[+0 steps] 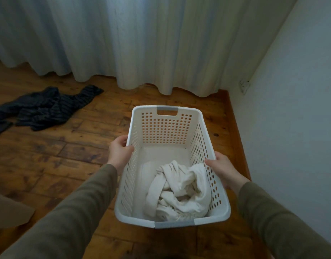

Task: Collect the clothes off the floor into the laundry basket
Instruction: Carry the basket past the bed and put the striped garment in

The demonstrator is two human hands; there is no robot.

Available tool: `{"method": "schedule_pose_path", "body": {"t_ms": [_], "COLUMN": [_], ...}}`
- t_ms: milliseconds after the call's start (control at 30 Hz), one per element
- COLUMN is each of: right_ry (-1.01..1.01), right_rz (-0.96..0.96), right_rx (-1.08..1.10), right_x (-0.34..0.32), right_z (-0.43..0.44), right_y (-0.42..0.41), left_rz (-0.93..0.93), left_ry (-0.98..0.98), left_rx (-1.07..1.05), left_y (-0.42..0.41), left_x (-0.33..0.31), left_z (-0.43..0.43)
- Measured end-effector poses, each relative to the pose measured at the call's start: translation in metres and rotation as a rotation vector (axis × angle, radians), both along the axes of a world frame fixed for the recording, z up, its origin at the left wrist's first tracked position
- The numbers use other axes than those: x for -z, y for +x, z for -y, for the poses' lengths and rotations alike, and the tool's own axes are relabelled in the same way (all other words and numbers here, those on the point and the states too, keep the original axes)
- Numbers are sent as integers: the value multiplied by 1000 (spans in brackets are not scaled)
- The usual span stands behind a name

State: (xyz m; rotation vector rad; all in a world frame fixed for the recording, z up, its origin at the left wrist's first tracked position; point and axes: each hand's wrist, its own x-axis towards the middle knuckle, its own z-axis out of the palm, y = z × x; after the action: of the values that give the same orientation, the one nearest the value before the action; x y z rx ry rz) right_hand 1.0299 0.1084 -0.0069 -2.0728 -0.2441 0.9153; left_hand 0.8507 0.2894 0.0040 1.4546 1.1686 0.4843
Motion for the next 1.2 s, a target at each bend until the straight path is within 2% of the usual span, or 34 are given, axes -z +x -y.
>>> {"method": "schedule_pose_path", "body": {"t_ms": [267,633,833,967,1200], "right_ry": [-19,19,89,161,204], "right_rz": [-12,29,62,111,130], "right_rx": [-72,-169,-218,-278,-369], "right_x": [-200,-501,-636,-697,-747], "right_z": [-31,-76,-103,-112,-144], "right_y": [5,-14,-34,-48,-38], "left_rz": [-1,66,91,115,113], "left_ry": [-58,-2,73,129,196], "left_rx": [-49,-86,-134,-171,-212], "left_y": [-4,-41,-67,-84,-87], "left_x": [-205,-495,-621,-681,-734], "left_z": [-25,-60,-83,-92,-114]}}
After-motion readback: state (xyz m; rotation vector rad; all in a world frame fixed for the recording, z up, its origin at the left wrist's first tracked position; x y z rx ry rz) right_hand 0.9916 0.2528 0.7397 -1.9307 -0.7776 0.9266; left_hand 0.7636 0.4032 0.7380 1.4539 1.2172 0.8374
